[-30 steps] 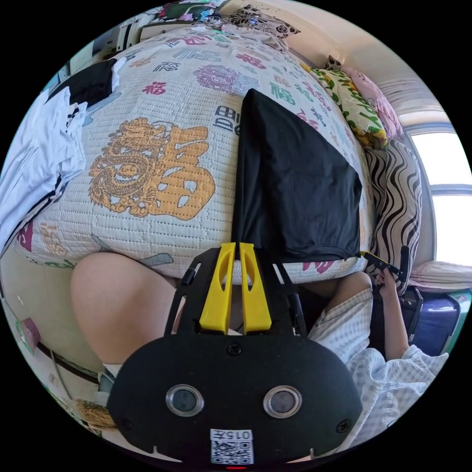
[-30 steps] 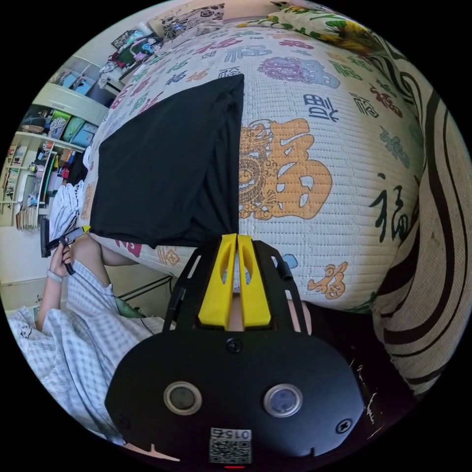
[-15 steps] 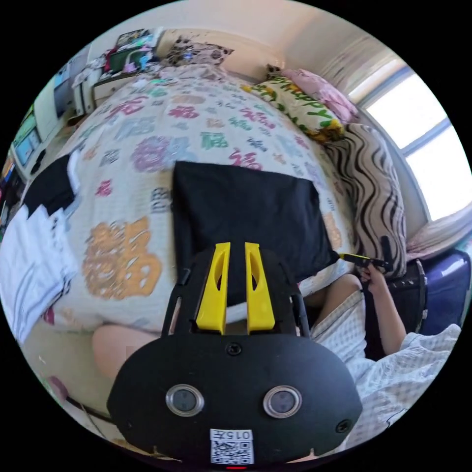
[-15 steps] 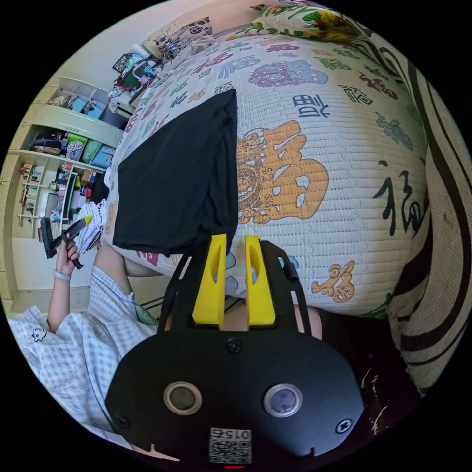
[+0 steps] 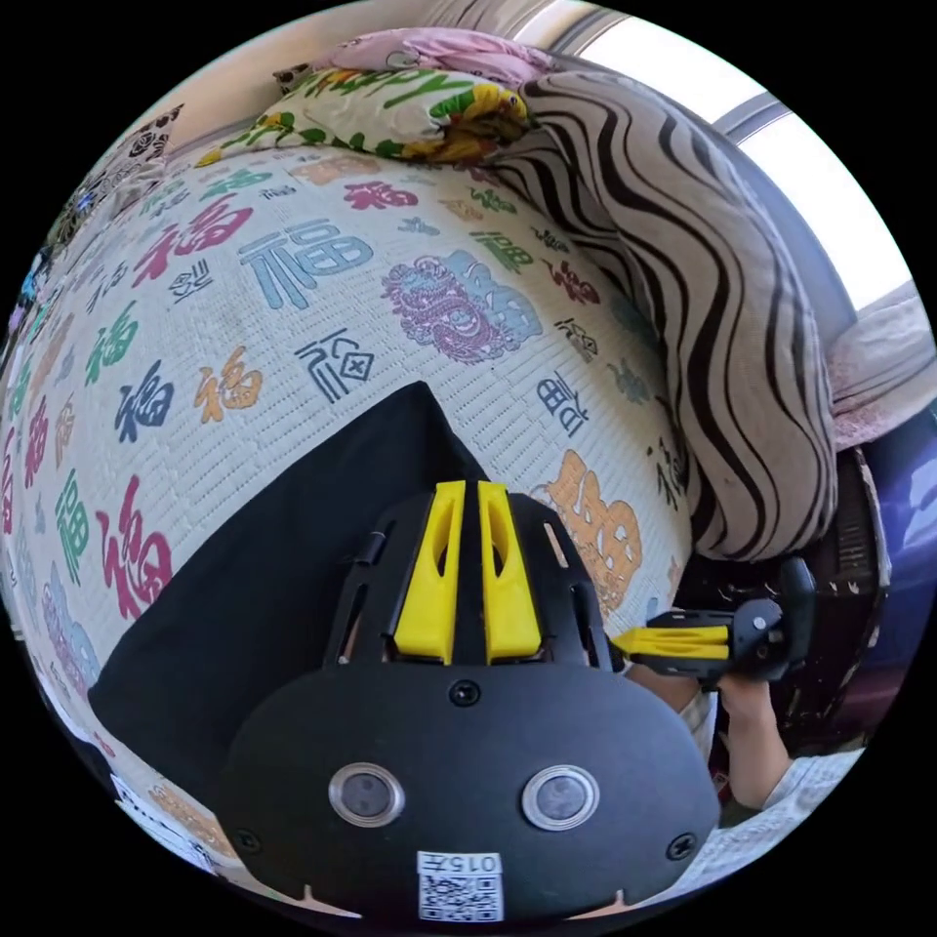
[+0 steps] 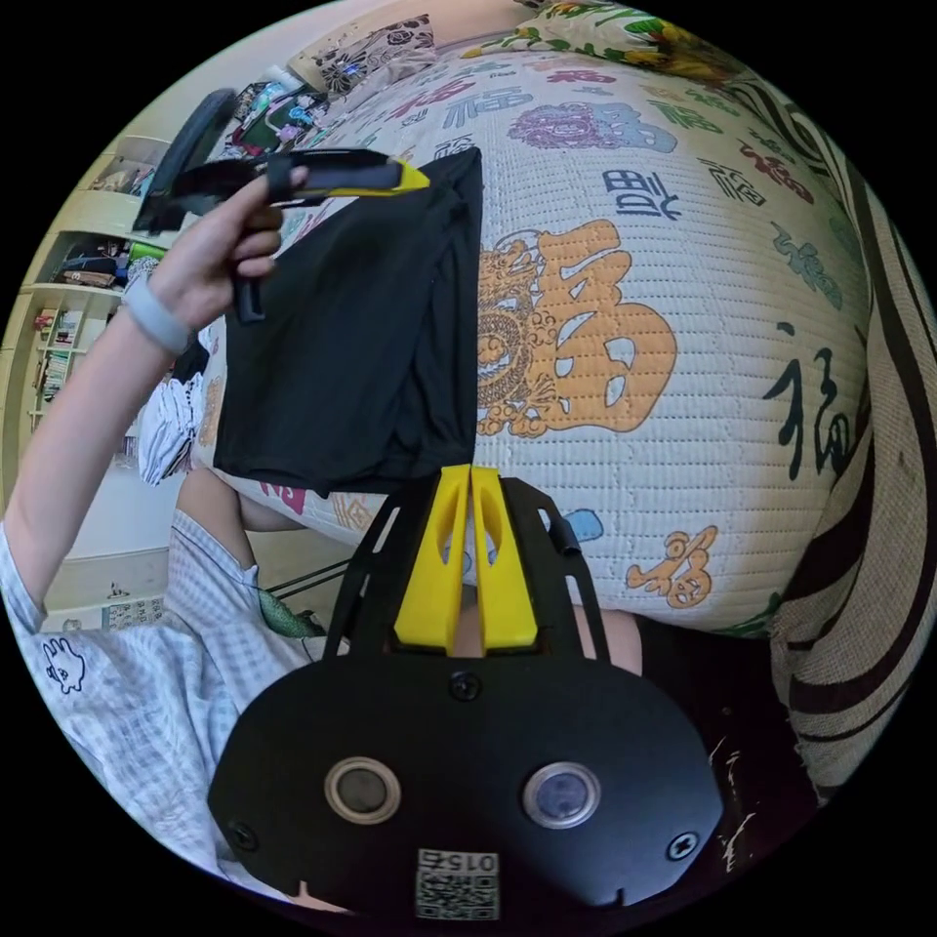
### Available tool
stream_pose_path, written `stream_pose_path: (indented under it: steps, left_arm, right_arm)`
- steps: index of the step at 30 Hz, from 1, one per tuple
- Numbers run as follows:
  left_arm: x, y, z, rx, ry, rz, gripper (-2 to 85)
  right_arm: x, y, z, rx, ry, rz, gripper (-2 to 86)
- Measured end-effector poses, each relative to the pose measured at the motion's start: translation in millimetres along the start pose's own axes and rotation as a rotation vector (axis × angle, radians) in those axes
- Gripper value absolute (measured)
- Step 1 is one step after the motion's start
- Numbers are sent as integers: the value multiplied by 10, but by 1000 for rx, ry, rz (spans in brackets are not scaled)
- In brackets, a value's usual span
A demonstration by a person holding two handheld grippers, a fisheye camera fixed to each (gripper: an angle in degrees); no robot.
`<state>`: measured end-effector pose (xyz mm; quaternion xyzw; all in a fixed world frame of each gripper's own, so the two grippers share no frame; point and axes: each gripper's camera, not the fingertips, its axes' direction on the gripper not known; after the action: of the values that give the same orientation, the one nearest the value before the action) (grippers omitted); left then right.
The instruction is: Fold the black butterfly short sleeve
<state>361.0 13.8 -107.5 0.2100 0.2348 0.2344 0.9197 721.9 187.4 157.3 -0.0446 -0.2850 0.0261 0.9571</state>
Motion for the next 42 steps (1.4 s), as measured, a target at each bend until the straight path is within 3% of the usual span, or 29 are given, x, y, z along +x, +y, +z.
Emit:
stream_pose_path:
  steps: [9, 15, 19, 24, 29, 35, 42]
  left_arm:
    - [-103, -118, 236, -39, -96, 20, -5]
    - [-254, 200, -43, 50, 67, 19, 20]
    - [-486, 1008, -612, 197, 222, 18, 50]
    - [-1113, 2406, -1333, 266, 129, -155, 53]
    - [-1879, 4010, -2053, 313, -8, -528, 62]
    - [-2222, 4753, -2189, 220, -40, -622, 77]
    - [-2605, 5015, -2074, 226, 45, -692, 82]
  right_arm:
    - [-239, -135, 239, -34, 53, -16, -4]
    - [-375, -179, 261, 79, 26, 37, 11]
    - [-549, -127, 213, 198, 17, 78, 36]
    - [-999, -277, 444, 181, -3, 23, 55]
    - [-1768, -637, 726, 164, -104, -129, 57]
    - [-3058, -1181, 1166, 43, -126, -409, 56]
    - [-4295, -1771, 1719, -78, -118, -569, 57]
